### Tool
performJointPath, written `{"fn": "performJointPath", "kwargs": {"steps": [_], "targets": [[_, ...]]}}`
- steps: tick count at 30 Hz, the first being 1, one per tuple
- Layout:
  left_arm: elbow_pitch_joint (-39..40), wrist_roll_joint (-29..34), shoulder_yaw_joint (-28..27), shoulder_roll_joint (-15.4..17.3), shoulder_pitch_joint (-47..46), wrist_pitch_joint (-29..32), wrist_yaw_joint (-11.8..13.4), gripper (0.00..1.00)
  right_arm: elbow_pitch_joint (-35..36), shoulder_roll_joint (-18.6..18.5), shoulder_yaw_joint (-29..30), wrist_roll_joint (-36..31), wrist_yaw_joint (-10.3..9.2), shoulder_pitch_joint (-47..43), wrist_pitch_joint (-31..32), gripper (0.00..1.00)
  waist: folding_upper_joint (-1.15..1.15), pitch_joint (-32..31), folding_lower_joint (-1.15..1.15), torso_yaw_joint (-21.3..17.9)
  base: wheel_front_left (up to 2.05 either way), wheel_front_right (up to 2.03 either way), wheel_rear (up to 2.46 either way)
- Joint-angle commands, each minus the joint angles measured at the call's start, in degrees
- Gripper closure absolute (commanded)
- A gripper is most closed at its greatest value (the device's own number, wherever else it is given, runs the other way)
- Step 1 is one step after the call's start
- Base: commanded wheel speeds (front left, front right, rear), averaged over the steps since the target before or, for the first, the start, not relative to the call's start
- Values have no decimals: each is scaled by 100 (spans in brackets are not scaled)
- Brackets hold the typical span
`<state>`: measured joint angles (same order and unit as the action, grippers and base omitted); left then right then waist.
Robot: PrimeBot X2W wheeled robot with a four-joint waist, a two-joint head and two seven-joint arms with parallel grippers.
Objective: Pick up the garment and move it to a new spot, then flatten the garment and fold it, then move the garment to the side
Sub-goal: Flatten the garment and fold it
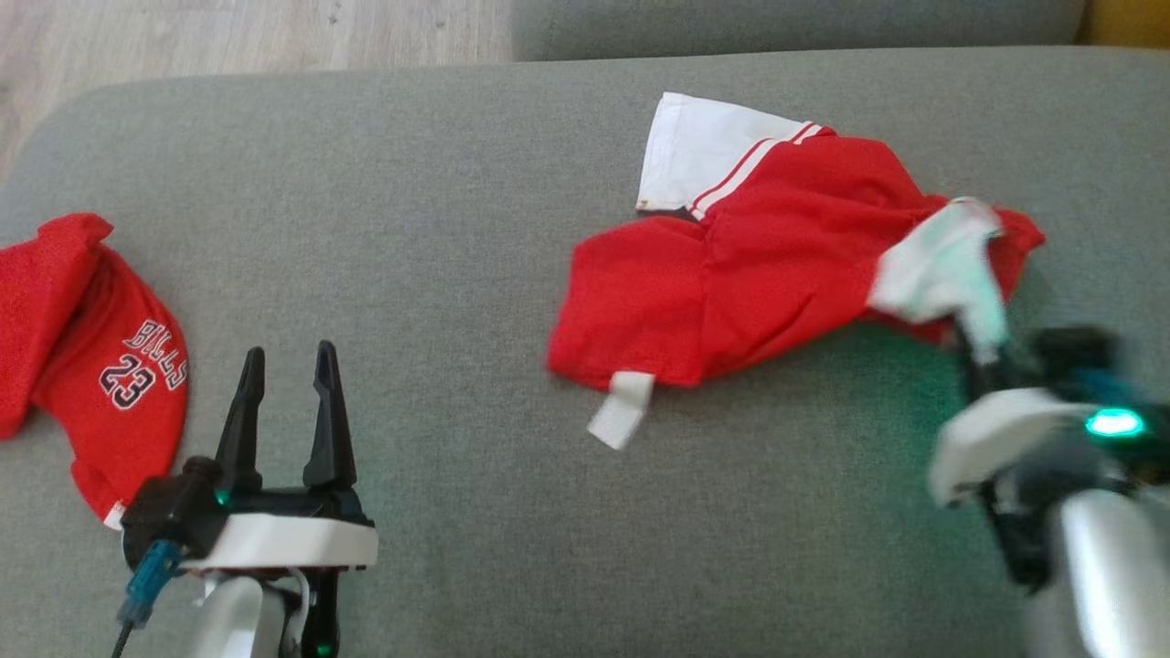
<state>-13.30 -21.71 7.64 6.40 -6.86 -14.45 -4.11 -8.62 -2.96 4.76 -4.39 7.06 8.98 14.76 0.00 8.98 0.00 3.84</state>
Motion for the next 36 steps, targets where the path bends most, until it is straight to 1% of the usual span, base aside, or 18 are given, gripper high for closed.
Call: {"fn": "performJointPath", "kwargs": {"steps": [1,3,4,6,7,8,9,10,12,14,16,18,20,23,26,29,32,36], "targets": [[142,2,-216,60,-123,-54,-24,0,305,-6,375,865,43,-30,-286,100,0,-37,0,-14,0,0,0],[138,7,-231,66,-106,-54,-21,0,36,3,859,2920,43,-119,-739,100,0,-81,0,-46,0,0,0],[137,10,-234,70,-93,-54,-21,0,-216,4,1002,3681,43,-156,-1037,100,0,-97,0,-65,0,0,0],[133,16,-232,82,-75,-54,-25,0,-863,6,1059,4992,43,-171,-1616,100,0,-122,0,-114,0,0,0],[133,16,-232,82,-75,-54,-25,0,-863,6,1059,4992,43,-171,-1616,100,0,-122,0,-114,0,0,0],[132,17,-231,89,-71,-54,-26,0,-1212,6,950,5568,43,-150,-1833,48,0,-133,0,-144,0,0,0],[129,20,-224,95,-72,-54,-27,0,-1485,6,749,5909,43,-125,-2007,0,0,-140,0,-168,0,0,0],[129,21,-221,101,-73,-54,-27,0,-1690,7,533,6109,43,-96,-2171,0,0,-142,0,-195,0,0,0],[129,22,-214,114,-78,-54,-27,0,-1967,7,169,6226,43,-35,-2442,0,0,-149,0,-243,0,0,0],[123,21,-207,121,-78,-54,-24,0,-2121,7,-20,6055,43,26,-2653,0,0,-161,0,-282,0,0,0],[118,16,-206,127,-71,-54,-18,0,-2121,7,2,5519,43,68,-2817,0,0,-179,0,-317,0,0,0],[110,11,-211,134,-50,-54,-10,0,-1976,7,179,4611,43,63,-2899,0,0,-215,0,-349,0,0,0],[101,7,-213,138,-23,-54,0,0,-1666,8,465,3499,43,1,-2931,0,0,-259,0,-372,0,0,0],[96,2,-223,142,31,-54,15,0,-887,8,819,1851,43,-139,-2841,0,0,-324,0,-409,0,0,0],[106,1,-232,141,83,-54,20,0,-16,8,867,742,43,-272,-2463,0,0,-374,0,-432,0,0,0],[123,1,-247,130,131,-54,25,0,765,8,616,187,43,-420,-2103,0,0,-412,0,-450,0,0,0],[144,11,-258,111,169,-54,28,0,1259,8,185,-206,43,-581,-1738,0,0,-427,0,-463,0,0,0],[150,47,-253,79,206,-54,25,0,1425,8,-175,-147,43,-741,-1363,0,0,-424,0,-470,0,0,0]]}}
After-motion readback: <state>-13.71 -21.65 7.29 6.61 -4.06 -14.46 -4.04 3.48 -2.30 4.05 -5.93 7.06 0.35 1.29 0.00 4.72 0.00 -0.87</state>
